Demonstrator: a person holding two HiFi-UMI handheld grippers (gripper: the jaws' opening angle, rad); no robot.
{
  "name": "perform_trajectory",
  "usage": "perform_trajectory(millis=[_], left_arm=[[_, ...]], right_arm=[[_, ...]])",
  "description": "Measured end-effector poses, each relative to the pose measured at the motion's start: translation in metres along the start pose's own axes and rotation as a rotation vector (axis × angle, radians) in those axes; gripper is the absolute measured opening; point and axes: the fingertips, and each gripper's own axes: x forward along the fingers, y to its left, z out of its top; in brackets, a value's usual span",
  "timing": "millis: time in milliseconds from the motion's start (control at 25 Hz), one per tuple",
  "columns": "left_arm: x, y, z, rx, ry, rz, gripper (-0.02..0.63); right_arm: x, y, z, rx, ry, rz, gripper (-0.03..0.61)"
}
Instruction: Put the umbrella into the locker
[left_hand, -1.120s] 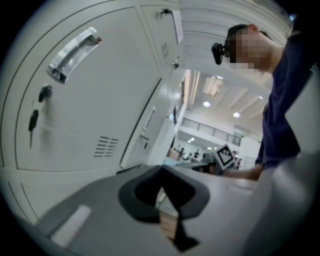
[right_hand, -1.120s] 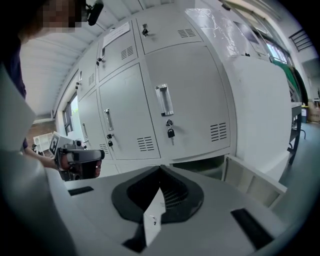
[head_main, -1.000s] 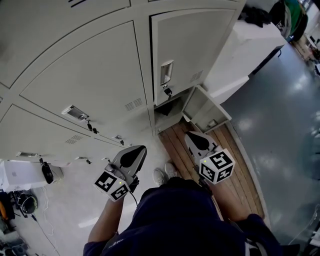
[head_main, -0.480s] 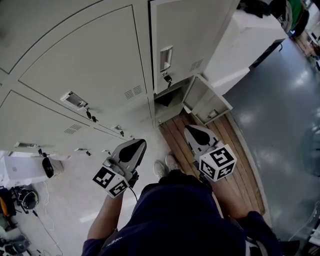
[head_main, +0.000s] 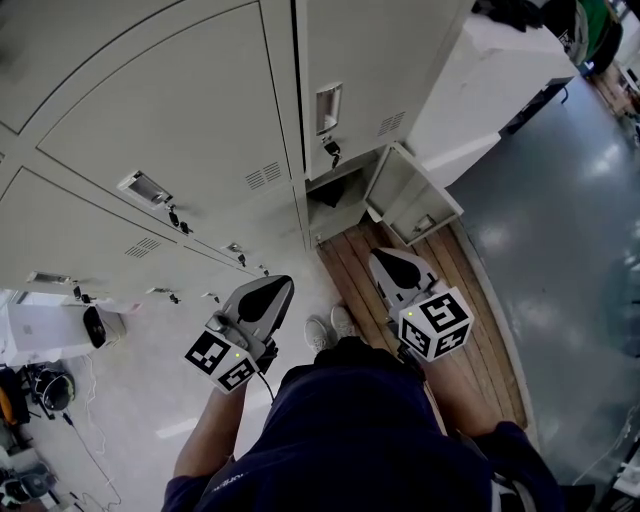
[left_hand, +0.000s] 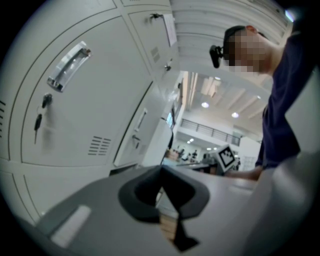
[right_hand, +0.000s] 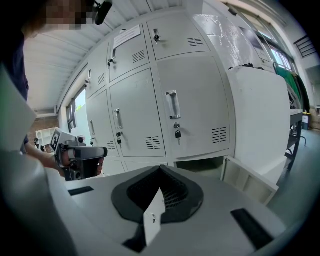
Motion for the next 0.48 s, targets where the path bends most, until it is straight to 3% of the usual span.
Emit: perform_trajectory(millis=[480], left_arm=[[0.028,-0.008,-0.007,-0.004,0.025,0.036,0.002]], right_arm=[[0.0,-0.03,-0.006,-0.006,0.017,0.039,0.006]])
